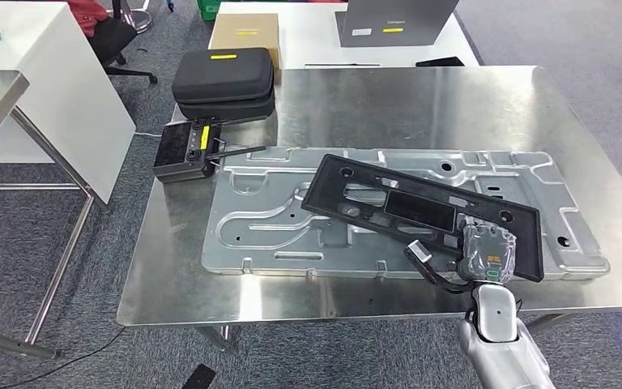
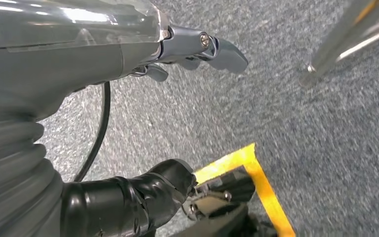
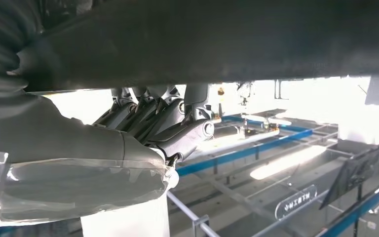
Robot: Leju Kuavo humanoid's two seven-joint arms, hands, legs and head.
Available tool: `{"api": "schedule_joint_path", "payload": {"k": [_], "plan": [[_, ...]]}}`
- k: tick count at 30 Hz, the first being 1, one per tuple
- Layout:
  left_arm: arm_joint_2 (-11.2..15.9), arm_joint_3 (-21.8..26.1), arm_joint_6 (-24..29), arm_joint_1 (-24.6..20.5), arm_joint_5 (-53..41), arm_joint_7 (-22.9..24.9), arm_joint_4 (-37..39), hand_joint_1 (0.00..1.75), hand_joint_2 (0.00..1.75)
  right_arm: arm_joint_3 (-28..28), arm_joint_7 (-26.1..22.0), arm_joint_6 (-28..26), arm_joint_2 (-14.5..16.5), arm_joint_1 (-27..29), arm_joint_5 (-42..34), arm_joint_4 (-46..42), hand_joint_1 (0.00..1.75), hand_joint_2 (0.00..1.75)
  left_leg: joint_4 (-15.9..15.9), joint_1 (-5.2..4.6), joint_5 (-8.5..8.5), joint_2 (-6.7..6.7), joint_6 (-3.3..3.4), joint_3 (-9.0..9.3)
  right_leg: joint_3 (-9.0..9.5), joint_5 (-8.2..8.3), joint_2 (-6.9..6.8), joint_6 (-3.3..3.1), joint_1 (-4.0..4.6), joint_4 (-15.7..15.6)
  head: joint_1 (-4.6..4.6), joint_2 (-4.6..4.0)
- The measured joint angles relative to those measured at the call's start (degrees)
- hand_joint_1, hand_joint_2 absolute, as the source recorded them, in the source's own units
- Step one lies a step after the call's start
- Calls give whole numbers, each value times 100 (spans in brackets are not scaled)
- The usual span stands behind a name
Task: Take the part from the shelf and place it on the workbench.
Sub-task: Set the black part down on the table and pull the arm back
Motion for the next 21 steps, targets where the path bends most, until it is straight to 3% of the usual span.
{"api": "schedule_joint_path", "payload": {"k": [2, 5, 6, 7, 8, 10, 12, 16, 18, 20, 21], "plan": [[-1, -1, 3, 1, 3, 1, 0, 0, 175, 0, 0, -22, 38, -3, -4, 43, 171, 175, 193, 9, -157, 6, -65, -57, 73, 27, -12, -66, -32, -73, 0, -1], [0, -1, 4, 10, 14, 2, 0, 0, 175, 0, 0, -28, 90, -6, -5, 98, 171, 175, 1206, 49, -668, 10, -143, -506, 117, 33, -29, -121, -44, -100, -1, 0], [1, -1, 4, 18, 15, 3, 0, 0, 175, 0, 0, -28, 101, -7, -5, 113, 171, 175, 1482, 65, -748, 11, -163, -637, 120, 31, -29, -122, -44, -98, -1, 0], [3, -1, 4, 26, 15, 3, 0, 0, 175, 0, 0, -29, 109, -8, -7, 128, 171, 175, 1566, 81, -722, 12, -181, -679, 124, 28, -27, -119, -48, -96, -1, 0], [5, -1, 4, 31, 15, 3, 0, 0, 175, 0, 0, -29, 115, -9, -8, 141, 171, 175, 1416, 98, -589, 13, -195, -604, 131, 22, -23, -110, -55, -89, -2, 0], [9, -1, 4, 31, 15, 3, 0, 0, 175, 0, 1, -27, 122, -12, -11, 161, 171, 175, 663, 127, -233, 14, -216, -220, 136, -7, -12, -63, -70, -48, -2, 0], [11, -2, 4, 27, 15, 3, 0, 0, 175, -1, 5, -27, 125, -15, -19, 178, 171, 175, 121, 122, -75, 1, -179, 54, 119, -37, 3, 9, -58, 9, 2, 0], [13, -1, 4, 30, 15, 3, 0, 0, 175, -2, 11, -28, 125, -2, -24, 217, 171, 175, -8, 108, -36, 7, -9, 100, 102, -47, 32, 144, -67, 16, 7, 0], [10, -2, 4, 17, 15, 3, 0, 0, 175, -2, 9, -29, 125, 7, -24, 239, 171, 175, -69, 122, 9, 20, 68, 111, -55, -289, 26, 186, -83, 370, 8, -1], [10, -2, 4, 19, 15, 3, 0, 0, 175, -2, 8, -30, 127, 19, -24, 264, 171, 175, -72, 106, 20, 21, 94, 94, -395, -659, 20, 211, -87, 1101, 7, -1], [11, -2, 4, 25, 15, 3, 0, 0, 175, -2, 8, -30, 127, 24, -24, 273, 171, 175, -69, 98, 19, 21, 96, 90, -543, -762, 20, 219, -87, 1411, 8, -1]]}}
